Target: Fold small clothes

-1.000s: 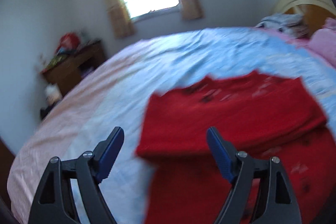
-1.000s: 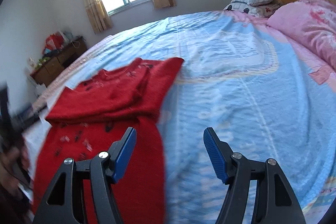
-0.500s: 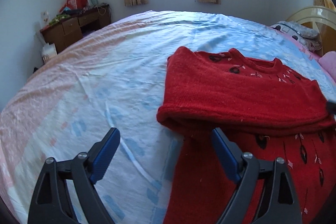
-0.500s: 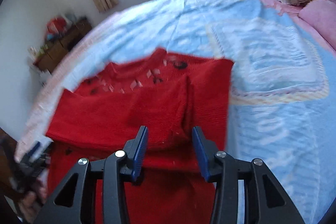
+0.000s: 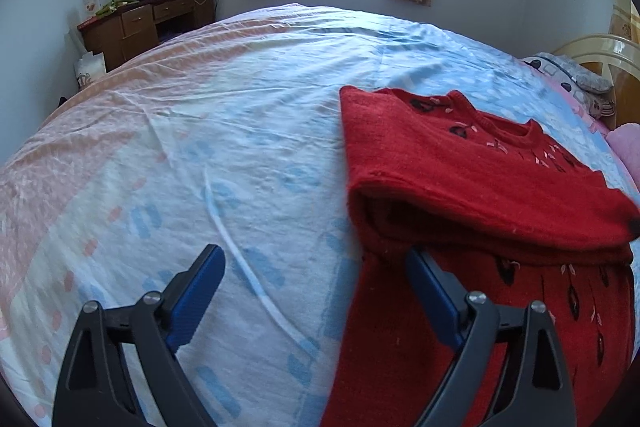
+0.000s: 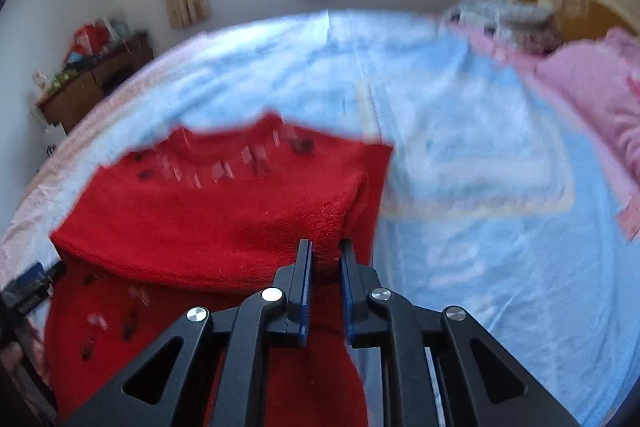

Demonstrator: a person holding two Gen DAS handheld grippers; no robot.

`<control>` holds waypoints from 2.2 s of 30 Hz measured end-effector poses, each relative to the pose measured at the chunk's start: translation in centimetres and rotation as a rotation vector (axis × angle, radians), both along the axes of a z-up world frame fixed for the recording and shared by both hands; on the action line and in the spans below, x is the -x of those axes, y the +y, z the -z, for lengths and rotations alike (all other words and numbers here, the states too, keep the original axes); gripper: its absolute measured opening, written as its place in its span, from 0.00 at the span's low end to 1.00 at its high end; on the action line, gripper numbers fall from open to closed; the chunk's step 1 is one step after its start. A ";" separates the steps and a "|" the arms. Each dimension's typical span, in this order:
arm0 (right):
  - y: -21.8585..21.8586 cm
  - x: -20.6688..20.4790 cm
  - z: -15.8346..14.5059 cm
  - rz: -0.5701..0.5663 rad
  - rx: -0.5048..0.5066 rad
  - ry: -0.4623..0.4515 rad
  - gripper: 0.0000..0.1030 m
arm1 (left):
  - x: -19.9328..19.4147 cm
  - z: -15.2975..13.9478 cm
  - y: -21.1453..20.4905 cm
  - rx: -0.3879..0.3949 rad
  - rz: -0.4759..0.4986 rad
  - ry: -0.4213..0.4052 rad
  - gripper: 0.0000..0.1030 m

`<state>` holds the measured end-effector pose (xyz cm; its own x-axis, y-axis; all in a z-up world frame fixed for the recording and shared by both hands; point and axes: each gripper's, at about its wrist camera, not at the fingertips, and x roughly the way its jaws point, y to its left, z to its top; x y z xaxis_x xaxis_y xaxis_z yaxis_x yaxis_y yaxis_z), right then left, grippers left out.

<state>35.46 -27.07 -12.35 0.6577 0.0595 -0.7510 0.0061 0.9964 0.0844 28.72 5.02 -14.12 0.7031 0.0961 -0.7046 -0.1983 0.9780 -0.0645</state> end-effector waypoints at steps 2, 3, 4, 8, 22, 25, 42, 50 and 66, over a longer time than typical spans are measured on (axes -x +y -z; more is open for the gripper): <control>-0.8 0.2 0.9 0.019 -0.016 0.011 0.26 | 0.5 -0.8 0.2 0.003 -0.005 -0.027 0.91; -1.0 0.5 0.8 0.030 -0.021 0.001 0.32 | 0.8 -1.4 0.3 0.002 -0.004 -0.055 0.91; -1.4 0.8 0.5 0.049 -0.018 -0.004 0.33 | 1.0 -1.9 0.4 -0.004 -0.004 -0.073 0.91; -0.2 1.6 -1.7 0.042 0.038 -0.088 0.33 | -0.1 -4.2 0.2 -0.072 -0.005 -0.138 0.99; 0.7 0.0 1.9 -0.091 -0.082 0.007 0.31 | -5.0 -0.2 -1.3 -0.152 0.052 0.040 1.00; 0.7 0.6 2.0 -0.087 -0.072 0.000 0.31 | -5.1 -0.1 -1.9 -0.163 0.068 0.047 1.00; 1.3 1.2 2.6 -0.085 -0.025 -0.066 0.33 | -3.8 -0.4 -1.8 -0.137 0.073 0.018 1.00; 2.0 1.2 2.7 -0.083 0.017 -0.068 0.35 | -3.7 -0.3 -1.6 -0.114 0.079 0.020 1.00; 4.0 3.1 2.1 -0.151 0.044 -0.127 0.70 | -2.5 -0.5 -1.4 -0.090 0.095 0.030 1.00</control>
<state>32.40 -23.09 -14.47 0.7336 0.1338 -0.6663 -0.1518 0.9879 0.0312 31.22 3.62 -13.64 0.6910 0.0941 -0.7167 -0.1049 0.9941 0.0294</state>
